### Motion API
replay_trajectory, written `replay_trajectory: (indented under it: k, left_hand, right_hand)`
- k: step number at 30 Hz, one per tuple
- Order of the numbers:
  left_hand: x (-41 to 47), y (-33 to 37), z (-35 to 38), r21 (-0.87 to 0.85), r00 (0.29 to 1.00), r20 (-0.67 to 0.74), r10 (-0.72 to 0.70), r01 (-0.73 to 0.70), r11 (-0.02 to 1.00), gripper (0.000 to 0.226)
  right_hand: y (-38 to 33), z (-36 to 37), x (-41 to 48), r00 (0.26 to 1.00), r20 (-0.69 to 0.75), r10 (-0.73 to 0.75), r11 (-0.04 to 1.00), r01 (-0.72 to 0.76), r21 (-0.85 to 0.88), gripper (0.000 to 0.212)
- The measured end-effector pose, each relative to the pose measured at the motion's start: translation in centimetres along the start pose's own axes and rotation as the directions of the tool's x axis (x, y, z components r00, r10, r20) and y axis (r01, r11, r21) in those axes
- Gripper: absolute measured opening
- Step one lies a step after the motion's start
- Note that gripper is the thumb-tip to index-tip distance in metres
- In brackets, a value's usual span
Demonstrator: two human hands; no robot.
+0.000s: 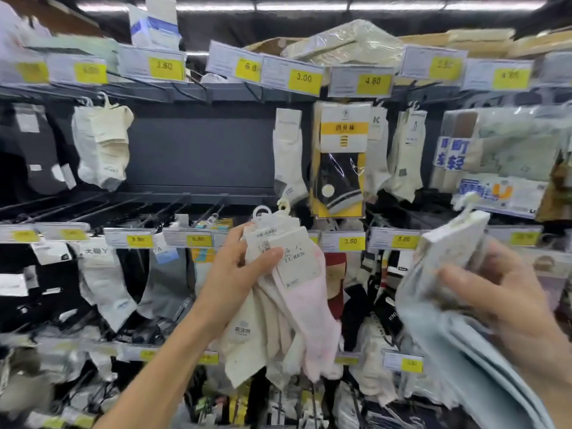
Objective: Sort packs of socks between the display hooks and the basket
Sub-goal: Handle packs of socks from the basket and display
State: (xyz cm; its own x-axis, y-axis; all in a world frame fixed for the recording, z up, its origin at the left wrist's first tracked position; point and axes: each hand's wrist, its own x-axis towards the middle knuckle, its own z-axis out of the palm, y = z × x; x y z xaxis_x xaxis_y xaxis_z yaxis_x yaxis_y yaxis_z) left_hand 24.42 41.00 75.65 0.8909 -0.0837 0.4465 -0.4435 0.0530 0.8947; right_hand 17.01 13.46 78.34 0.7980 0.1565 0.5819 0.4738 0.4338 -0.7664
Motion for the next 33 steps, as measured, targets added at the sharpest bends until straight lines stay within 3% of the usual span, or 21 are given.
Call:
replay_trajectory:
  k: [1,3,9,13,19,25,29,33]
  left_hand:
    - [0.1,-0.2,0.3,0.028,1.0,0.024,0.004,-0.005,1.0,0.039]
    - [0.1,-0.8,1.1,0.08,0.996,0.083,0.02,-0.027,0.996,0.024]
    - [-0.9,-3.4,4.5,0.033,0.986,0.159,-0.04,0.035,0.999,0.036]
    - [-1.8,-5.9,6.5,0.017,0.991,0.121,-0.058,0.056,0.998,0.038]
    - [-3.3,-9.2,9.0,0.003,0.993,0.046,-0.106,0.106,0.994,0.043]
    - [-7.5,-14.1,10.6,0.063,0.96,0.053,-0.275,0.272,0.96,0.047]
    - [-10.5,-17.0,10.6,0.101,0.92,0.032,-0.391,0.386,0.917,0.019]
    - [-12.3,-19.4,9.8,0.089,0.869,0.026,-0.493,0.49,0.867,0.02]
  right_hand:
    - [0.1,0.0,-0.3,0.996,-0.086,-0.033,0.984,0.017,-0.176,0.02]
    - [1.2,0.4,-0.4,0.994,-0.106,-0.005,0.946,-0.03,-0.323,0.023]
    - [7.3,-1.0,-0.3,0.973,-0.22,0.063,0.851,-0.168,-0.498,0.013]
    - [9.2,-2.8,-1.6,0.959,-0.252,0.133,0.862,-0.237,-0.448,0.017]
    - [11.4,-5.6,-4.3,0.917,-0.278,0.287,0.85,-0.377,-0.368,0.041]
    - [14.9,-8.1,-10.1,0.847,-0.376,0.375,0.804,-0.499,-0.324,0.028]
    - [16.6,-10.1,-14.3,0.777,-0.455,0.434,0.792,-0.57,-0.218,0.025]
    - [17.6,-12.0,-16.9,0.71,-0.535,0.458,0.783,-0.607,-0.136,0.027]
